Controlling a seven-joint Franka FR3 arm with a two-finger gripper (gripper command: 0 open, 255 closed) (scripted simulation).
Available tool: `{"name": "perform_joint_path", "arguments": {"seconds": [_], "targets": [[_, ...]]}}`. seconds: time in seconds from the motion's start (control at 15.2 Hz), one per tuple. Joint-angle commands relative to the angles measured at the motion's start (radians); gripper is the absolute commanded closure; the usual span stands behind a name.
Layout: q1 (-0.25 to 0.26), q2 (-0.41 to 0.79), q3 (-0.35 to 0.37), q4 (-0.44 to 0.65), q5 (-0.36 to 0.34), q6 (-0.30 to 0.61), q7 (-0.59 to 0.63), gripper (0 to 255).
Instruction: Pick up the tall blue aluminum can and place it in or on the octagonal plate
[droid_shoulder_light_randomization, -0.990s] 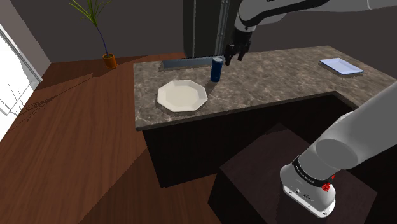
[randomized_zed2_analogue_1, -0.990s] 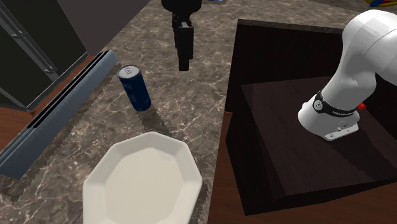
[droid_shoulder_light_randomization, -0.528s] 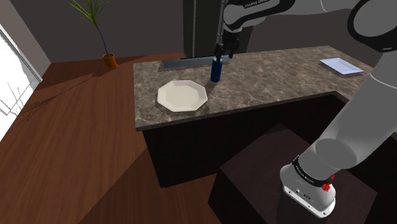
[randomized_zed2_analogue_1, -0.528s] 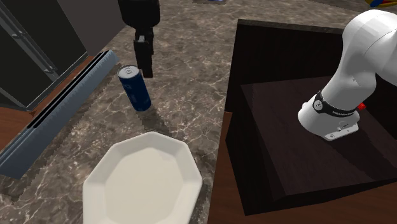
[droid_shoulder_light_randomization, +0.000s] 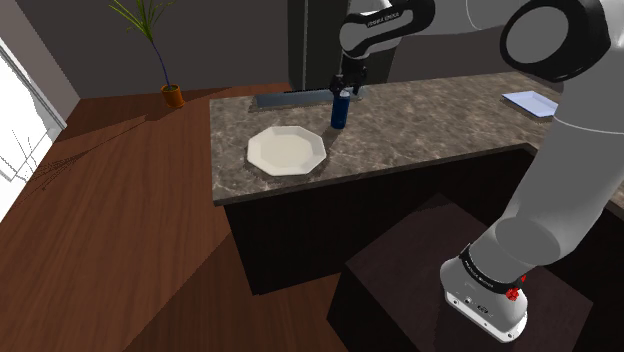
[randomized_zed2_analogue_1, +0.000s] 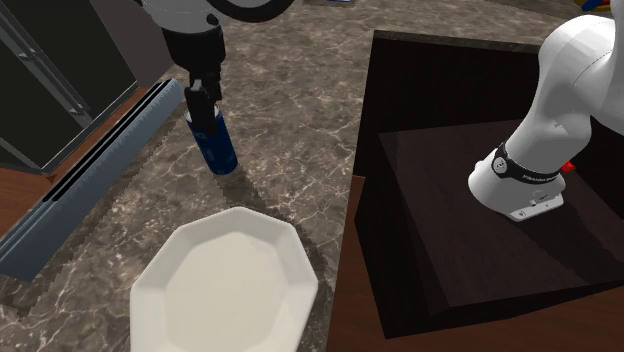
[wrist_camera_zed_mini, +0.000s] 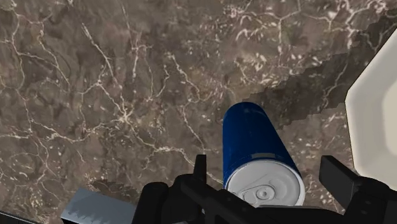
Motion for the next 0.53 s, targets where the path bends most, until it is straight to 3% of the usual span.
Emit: {"name": "perform_joint_path", "arguments": {"seconds": [0.0, 0.46], "targets": [[0.000, 0.013, 0.000, -0.011, 0.000, 0.024, 0.001, 0], [0.000, 0.023, 0.000, -0.018, 0.001, 0.041, 0.001, 0]]}}
